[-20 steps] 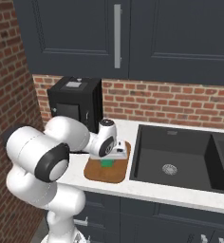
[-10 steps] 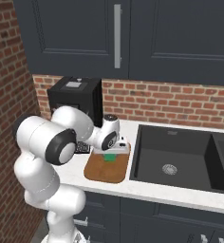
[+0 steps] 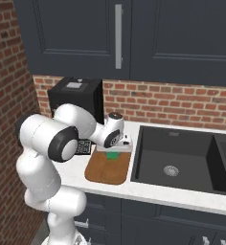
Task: Pick up the sponge from the counter and clean the cutting board by briefly scrubbing or pressing down on the cutting board. Once finished, release the sponge.
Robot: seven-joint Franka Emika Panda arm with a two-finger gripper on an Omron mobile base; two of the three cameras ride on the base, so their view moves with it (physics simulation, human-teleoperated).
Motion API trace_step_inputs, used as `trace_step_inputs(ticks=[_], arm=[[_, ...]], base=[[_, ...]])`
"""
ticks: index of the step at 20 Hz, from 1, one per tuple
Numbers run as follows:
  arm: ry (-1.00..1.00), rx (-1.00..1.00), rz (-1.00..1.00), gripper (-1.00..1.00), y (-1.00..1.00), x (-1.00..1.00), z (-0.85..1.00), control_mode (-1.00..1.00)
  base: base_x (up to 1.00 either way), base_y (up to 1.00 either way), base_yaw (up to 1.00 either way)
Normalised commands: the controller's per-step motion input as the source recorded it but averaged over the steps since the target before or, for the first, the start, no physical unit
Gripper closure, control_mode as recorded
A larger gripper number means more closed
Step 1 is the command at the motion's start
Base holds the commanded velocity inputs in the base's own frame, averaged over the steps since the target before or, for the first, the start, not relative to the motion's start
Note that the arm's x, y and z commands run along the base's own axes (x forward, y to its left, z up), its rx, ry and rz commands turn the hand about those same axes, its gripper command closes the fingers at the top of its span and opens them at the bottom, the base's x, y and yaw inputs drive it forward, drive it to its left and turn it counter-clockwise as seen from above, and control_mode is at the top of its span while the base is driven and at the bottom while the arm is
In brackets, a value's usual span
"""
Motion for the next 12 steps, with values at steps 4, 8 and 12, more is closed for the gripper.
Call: trace_step_inputs(ticks=[4, 8, 12], arm=[[-0.12, 0.00, 0.00, 1.00, 0.00, -0.89, -0.15, -1.00], [-0.08, 0.00, 0.00, 1.00, 0.00, -1.00, -0.24, -1.00], [-0.01, 0.00, 0.00, 1.00, 0.00, -0.91, -0.11, -1.00]], base=[[0.00, 0.00, 0.00], [0.00, 0.00, 0.00], [0.00, 0.00, 0.00]])
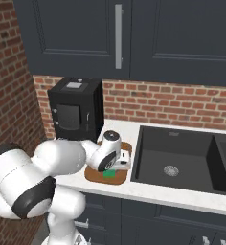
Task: Pick up the sponge from the counter and clean the cutting board by briefly scrubbing or pressing down on the cutting board. Once finished, release the sponge.
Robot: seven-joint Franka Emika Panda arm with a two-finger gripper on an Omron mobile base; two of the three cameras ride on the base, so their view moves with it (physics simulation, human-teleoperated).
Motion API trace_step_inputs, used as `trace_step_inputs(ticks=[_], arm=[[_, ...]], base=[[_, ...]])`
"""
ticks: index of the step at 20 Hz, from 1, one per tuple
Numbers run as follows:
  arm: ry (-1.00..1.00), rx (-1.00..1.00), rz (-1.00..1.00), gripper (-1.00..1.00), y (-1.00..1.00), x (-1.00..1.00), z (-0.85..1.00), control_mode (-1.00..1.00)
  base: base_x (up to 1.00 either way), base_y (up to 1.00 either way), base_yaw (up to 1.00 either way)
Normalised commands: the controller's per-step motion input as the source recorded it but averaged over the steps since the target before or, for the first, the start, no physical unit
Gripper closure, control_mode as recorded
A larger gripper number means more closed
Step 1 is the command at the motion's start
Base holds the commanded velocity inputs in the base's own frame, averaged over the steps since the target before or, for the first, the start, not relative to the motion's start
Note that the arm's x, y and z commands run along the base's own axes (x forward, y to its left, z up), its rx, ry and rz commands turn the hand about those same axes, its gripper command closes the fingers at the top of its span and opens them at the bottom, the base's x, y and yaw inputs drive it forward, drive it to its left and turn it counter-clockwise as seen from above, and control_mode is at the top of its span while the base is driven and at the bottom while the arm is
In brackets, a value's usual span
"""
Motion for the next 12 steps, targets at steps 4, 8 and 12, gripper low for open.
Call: trace_step_inputs(ticks=[4, 8, 12], arm=[[0.07, 0.02, 0.00, 1.00, -0.13, -0.22, 0.00, -1.00], [0.05, 0.04, 0.00, 1.00, -0.36, 0.25, 0.00, -1.00], [0.00, 0.05, 0.00, 1.00, -0.30, 0.71, 0.00, -1.00]], base=[[0.00, 0.00, 0.00], [0.00, 0.00, 0.00], [0.00, 0.00, 0.00]])
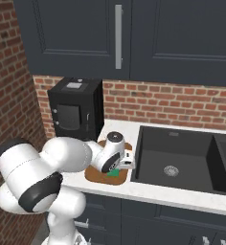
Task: Pick up the sponge from the counter and clean the cutting board by briefly scrubbing or pressing down on the cutting board. Once finished, release the sponge.
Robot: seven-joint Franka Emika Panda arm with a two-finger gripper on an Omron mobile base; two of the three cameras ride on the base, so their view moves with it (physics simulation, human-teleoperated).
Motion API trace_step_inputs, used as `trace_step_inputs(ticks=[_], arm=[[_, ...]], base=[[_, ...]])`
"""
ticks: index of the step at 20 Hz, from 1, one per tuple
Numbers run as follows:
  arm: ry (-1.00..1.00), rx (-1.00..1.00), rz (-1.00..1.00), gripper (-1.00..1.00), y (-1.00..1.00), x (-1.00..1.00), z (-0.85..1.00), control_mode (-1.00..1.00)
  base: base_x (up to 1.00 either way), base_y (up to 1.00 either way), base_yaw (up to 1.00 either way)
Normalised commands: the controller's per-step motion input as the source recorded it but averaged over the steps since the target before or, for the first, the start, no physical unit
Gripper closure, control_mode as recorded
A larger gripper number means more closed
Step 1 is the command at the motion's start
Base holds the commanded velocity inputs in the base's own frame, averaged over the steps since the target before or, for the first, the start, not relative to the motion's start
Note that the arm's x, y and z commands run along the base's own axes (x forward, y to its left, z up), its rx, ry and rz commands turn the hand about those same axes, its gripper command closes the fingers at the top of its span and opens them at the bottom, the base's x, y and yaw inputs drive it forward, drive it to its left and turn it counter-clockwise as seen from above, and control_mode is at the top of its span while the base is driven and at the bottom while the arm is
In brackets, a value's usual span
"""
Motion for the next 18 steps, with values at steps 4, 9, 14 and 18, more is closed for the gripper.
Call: trace_step_inputs(ticks=[4, 9, 14, 18], arm=[[0.00, 0.07, 0.00, 1.00, -0.19, 0.80, 0.00, -1.00], [0.00, 0.03, 0.00, 1.00, -0.03, 0.67, 0.00, -1.00], [0.00, 0.00, 0.00, 1.00, 0.06, 0.41, 0.00, -1.00], [-0.01, 0.00, 0.00, 1.00, 0.16, 0.36, 0.00, -1.00]], base=[[0.00, 0.00, 0.00], [0.00, 0.00, 0.00], [0.00, 0.00, 0.00], [0.00, 0.00, 0.00]])
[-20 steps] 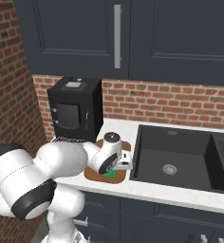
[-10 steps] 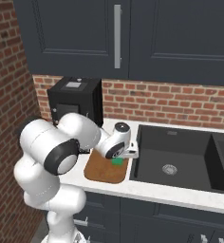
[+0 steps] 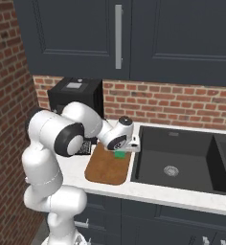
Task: Pick up the sponge from the counter and clean the cutting board by briefly scrubbing or pressing down on the cutting board. Once finished, release the sponge.
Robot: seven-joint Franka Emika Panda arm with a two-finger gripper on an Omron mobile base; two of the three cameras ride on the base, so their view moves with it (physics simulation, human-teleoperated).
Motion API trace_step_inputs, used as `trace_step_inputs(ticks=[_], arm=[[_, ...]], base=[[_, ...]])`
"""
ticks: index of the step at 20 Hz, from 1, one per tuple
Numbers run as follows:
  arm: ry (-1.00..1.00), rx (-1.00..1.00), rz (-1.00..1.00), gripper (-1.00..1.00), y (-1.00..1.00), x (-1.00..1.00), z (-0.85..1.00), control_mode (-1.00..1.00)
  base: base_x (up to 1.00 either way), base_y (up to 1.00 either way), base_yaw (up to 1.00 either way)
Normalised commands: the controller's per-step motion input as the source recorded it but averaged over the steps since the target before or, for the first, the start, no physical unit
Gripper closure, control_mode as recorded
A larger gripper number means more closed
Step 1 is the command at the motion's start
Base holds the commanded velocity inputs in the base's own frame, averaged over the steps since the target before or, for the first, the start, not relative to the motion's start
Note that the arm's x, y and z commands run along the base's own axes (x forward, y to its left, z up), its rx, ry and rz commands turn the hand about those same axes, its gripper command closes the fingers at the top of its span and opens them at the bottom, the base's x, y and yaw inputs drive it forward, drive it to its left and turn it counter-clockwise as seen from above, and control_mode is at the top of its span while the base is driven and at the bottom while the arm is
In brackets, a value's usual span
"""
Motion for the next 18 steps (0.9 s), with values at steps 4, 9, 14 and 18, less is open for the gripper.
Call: trace_step_inputs(ticks=[4, 9, 14, 18], arm=[[0.00, 0.00, 0.00, 1.00, 0.18, -0.03, -0.02, -1.00], [0.00, 0.00, 0.00, 1.00, 0.16, -0.47, -0.15, -1.00], [0.00, 0.00, 0.00, 1.00, 0.19, -0.71, -0.24, -1.00], [0.00, 0.00, 0.00, 1.00, 0.23, -0.57, -0.17, -1.00]], base=[[0.00, 0.00, 0.00], [0.00, 0.00, 0.00], [0.00, 0.00, 0.00], [0.00, 0.00, 0.00]])
